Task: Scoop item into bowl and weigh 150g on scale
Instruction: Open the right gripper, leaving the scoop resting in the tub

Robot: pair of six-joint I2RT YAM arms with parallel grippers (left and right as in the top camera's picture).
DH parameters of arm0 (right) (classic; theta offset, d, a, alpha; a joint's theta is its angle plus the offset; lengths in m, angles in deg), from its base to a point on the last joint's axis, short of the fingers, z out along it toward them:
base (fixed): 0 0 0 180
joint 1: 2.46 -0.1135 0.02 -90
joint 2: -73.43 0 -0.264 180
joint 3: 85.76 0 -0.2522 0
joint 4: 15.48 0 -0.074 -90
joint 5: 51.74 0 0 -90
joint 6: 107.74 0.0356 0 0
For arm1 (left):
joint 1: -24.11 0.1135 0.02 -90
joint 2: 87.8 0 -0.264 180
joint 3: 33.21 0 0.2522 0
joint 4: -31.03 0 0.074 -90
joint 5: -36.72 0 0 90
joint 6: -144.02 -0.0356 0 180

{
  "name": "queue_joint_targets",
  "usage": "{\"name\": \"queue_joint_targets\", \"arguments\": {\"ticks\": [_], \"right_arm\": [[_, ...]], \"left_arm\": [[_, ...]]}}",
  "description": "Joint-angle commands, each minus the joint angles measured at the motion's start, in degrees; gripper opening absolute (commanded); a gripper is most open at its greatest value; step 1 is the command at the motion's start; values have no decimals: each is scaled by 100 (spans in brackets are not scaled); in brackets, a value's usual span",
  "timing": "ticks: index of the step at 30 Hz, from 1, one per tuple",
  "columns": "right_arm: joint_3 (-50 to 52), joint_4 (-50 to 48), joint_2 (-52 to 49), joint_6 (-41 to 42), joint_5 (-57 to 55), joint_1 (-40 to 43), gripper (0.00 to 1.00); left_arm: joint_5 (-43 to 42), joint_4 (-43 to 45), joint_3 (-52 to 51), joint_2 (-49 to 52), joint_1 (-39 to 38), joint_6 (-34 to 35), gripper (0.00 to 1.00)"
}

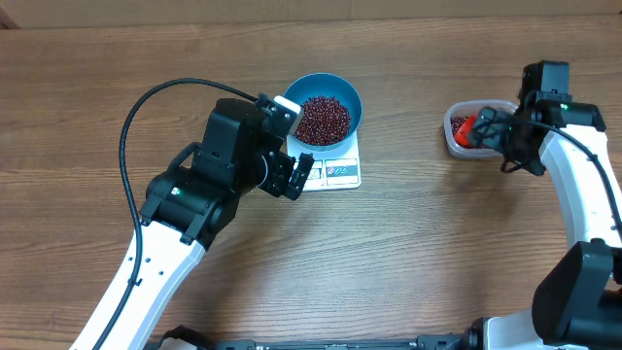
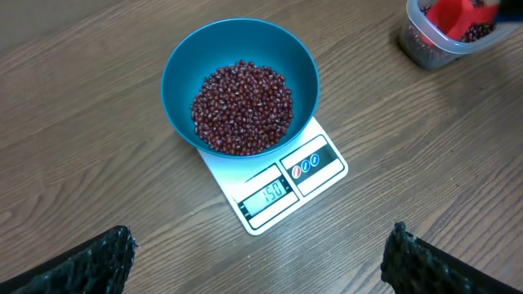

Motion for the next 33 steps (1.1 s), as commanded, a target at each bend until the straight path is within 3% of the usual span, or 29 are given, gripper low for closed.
{"name": "queue_joint_targets", "arguments": {"ticks": [1,9,17,22,33], "right_arm": [[-74,219,-15,-42,-835,17,100],[-76,254,-15,-232,-984,15,100],[-87,-461,162,-2398,776,15,100],[-87,-463,184,-3484,1005,15,100],[-85,-483,184,-3624,1010,15,100]], "left_arm": [[-37,2,-37,31,24,-94,100],[-35,2,-37,31,24,-94,100],[-37,2,-37,31,24,-94,100],[-37,2,-37,31,24,-94,100],[-37,2,-37,31,24,-94,100]]}}
